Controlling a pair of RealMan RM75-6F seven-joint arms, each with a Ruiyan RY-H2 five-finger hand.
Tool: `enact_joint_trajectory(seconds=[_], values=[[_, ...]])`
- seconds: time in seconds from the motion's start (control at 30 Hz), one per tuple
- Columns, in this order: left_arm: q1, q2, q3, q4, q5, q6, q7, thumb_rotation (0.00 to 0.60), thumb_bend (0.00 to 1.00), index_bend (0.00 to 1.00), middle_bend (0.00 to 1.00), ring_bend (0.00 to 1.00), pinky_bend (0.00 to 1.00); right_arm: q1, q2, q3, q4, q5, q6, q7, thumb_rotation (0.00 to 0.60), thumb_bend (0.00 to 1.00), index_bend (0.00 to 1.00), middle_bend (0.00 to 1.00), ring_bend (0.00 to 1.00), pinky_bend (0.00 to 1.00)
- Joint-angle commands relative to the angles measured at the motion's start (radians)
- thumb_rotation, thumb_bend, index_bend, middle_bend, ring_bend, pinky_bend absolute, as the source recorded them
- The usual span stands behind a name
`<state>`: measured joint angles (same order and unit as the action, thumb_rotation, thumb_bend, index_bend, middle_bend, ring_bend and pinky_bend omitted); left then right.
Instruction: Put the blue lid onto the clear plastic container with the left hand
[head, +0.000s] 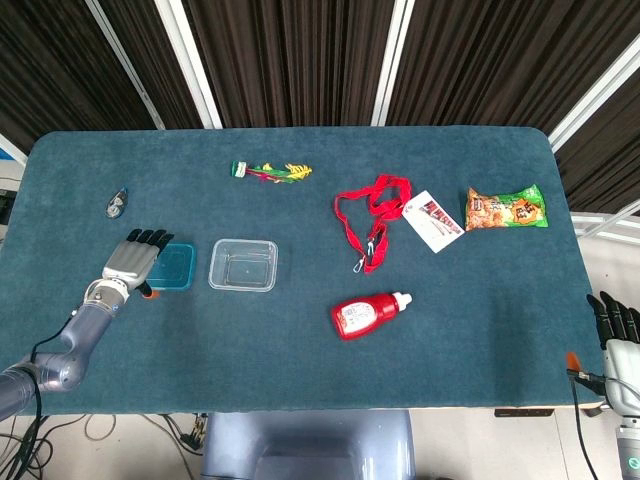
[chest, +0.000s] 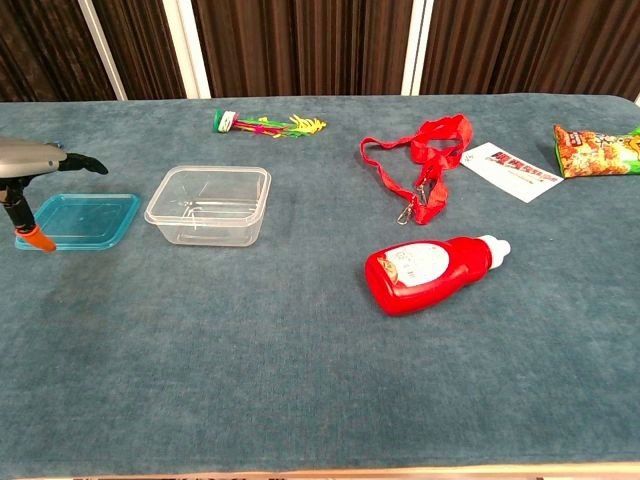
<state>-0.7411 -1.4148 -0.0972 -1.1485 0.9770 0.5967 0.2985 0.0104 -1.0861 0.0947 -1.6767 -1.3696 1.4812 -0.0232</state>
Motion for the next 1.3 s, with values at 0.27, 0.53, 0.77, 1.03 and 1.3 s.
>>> enact_joint_trajectory(seconds=[0.27, 0.53, 0.77, 1.03, 1.3], values=[[-0.026, -0.03, 0.013, 0.05, 0.022, -0.049, -0.045, 0.6, 0.07, 0.0, 0.02, 0.0, 0.0, 0.0, 0.0, 0.001, 0.0, 0.004, -0.003, 0.0, 0.6, 0.39, 0.06, 0.04, 0.03, 0.0], [-0.034, -0.053, 0.021, 0.094, 0.022, -0.066, -0.069, 0.6, 0.07, 0.0, 0.04, 0.0, 0.0, -0.001, 0.001, 0.002, -0.002, 0.008, -0.005, 0.0, 0.6, 0.39, 0.06, 0.04, 0.03, 0.0], [-0.038, -0.059, 0.026, 0.107, 0.029, -0.07, -0.082, 0.6, 0.07, 0.0, 0.1, 0.0, 0.0, 0.0, 0.0, 0.002, -0.002, 0.01, -0.007, -0.001, 0.6, 0.39, 0.06, 0.04, 0.03, 0.0], [-0.037, -0.07, 0.032, 0.126, 0.033, -0.065, -0.091, 0.6, 0.07, 0.0, 0.12, 0.0, 0.0, -0.002, 0.0, 0.004, -0.004, 0.014, -0.005, -0.002, 0.6, 0.39, 0.06, 0.04, 0.03, 0.0], [-0.039, -0.065, 0.031, 0.119, 0.048, -0.057, -0.105, 0.6, 0.07, 0.0, 0.08, 0.0, 0.0, -0.002, 0.0, 0.006, -0.008, 0.018, -0.007, -0.002, 0.6, 0.39, 0.06, 0.04, 0.03, 0.0]])
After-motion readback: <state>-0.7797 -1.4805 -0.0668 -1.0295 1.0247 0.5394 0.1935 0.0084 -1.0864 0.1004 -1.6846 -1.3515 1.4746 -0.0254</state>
